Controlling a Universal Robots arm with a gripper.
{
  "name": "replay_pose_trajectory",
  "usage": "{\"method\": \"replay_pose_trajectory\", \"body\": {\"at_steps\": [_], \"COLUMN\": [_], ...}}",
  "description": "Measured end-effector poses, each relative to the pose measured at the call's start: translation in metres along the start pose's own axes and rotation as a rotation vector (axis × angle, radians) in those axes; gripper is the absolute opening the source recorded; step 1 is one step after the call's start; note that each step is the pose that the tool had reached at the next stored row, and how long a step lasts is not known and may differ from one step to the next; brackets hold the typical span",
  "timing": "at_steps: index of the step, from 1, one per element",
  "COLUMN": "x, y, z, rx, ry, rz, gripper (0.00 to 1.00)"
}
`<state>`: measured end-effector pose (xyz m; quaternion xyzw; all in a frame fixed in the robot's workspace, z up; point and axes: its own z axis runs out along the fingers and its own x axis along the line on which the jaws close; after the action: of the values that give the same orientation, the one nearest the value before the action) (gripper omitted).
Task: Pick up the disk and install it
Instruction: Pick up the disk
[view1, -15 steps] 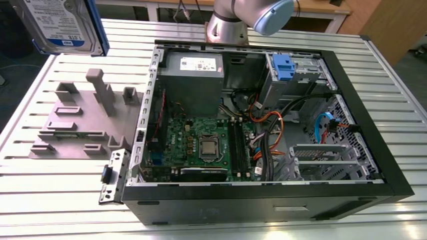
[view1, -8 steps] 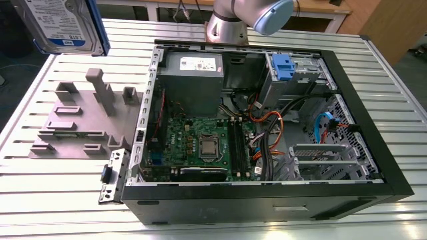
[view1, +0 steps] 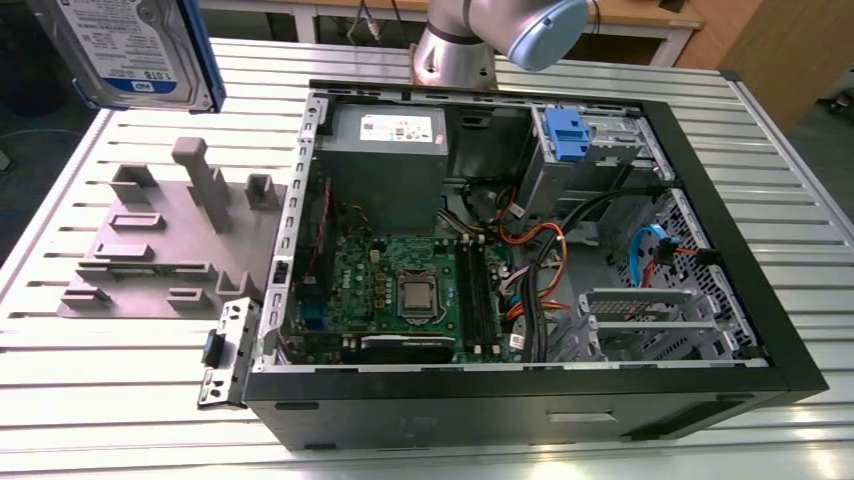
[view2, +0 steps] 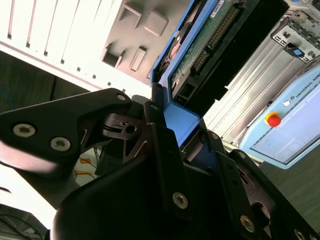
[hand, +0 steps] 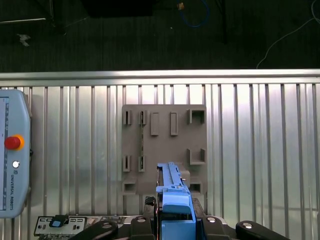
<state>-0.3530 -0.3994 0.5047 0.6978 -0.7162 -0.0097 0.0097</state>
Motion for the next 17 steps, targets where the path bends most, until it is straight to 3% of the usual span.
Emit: {"method": "replay_pose_trajectory", "body": {"at_steps": [13,17], "x": [0.0000,0.0037], "y": [-0.0012,-0.0012], "z": [0.0000,0.0000], "rx": [0.0000,0.0000], "ry": [-0.0001,0.0000], "rz": [0.000,0.000], "gripper": [0.36,0.36]}}
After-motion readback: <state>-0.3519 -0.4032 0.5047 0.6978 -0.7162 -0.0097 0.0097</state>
